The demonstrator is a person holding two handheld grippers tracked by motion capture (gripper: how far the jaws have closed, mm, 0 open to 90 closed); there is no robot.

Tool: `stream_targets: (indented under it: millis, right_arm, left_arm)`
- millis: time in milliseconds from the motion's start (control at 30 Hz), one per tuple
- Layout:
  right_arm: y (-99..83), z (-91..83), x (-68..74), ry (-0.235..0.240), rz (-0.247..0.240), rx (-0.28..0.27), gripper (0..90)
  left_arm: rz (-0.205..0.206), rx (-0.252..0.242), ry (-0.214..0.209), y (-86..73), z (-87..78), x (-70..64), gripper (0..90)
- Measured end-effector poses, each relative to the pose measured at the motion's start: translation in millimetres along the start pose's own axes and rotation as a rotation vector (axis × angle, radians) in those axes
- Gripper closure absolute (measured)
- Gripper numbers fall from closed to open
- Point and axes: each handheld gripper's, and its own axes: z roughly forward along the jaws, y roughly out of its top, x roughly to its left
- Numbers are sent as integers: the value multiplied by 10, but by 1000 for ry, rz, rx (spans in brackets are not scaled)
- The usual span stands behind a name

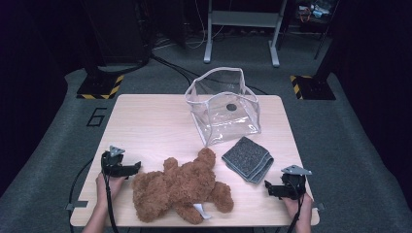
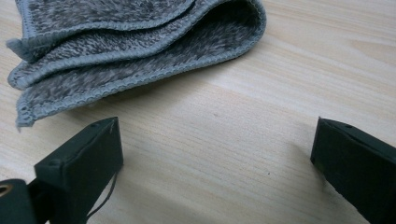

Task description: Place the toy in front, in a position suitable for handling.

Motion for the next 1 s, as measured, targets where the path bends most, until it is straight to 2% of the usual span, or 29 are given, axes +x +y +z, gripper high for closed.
stream_targets:
  millis: [133, 167, 233, 400, 500, 600, 800, 867, 1000]
  right_arm:
    - [1, 0, 0, 0, 0, 0, 17]
    - [2, 0, 0, 0, 0, 0, 17]
    - [2, 0, 1, 0, 0, 1, 17]
    - [2, 1, -2, 2, 0, 0, 17]
    - [2, 2, -4, 4, 0, -1, 18]
    - [2, 2, -6, 4, -1, 0, 18]
    - [0, 3, -4, 4, -2, -2, 18]
    - [-1, 3, -4, 3, -2, -2, 18]
    - [-1, 3, -3, 3, -1, -2, 18]
  left_arm:
    - [8, 8, -10, 9, 0, 7, 38]
    - [22, 11, -14, 14, -1, 17, 37]
    - [24, 27, -6, 34, -12, 50, 37]
    - [5, -2, -13, 187, -135, 152, 38]
    - [9, -17, -5, 293, -210, 169, 40]
    - [17, -26, 1, 386, -267, 143, 43]
    - [65, -37, -10, 612, -336, 34, 46]
    - [64, -40, -31, 696, -337, -6, 47]
    - [94, -50, -55, 868, -332, -103, 49]
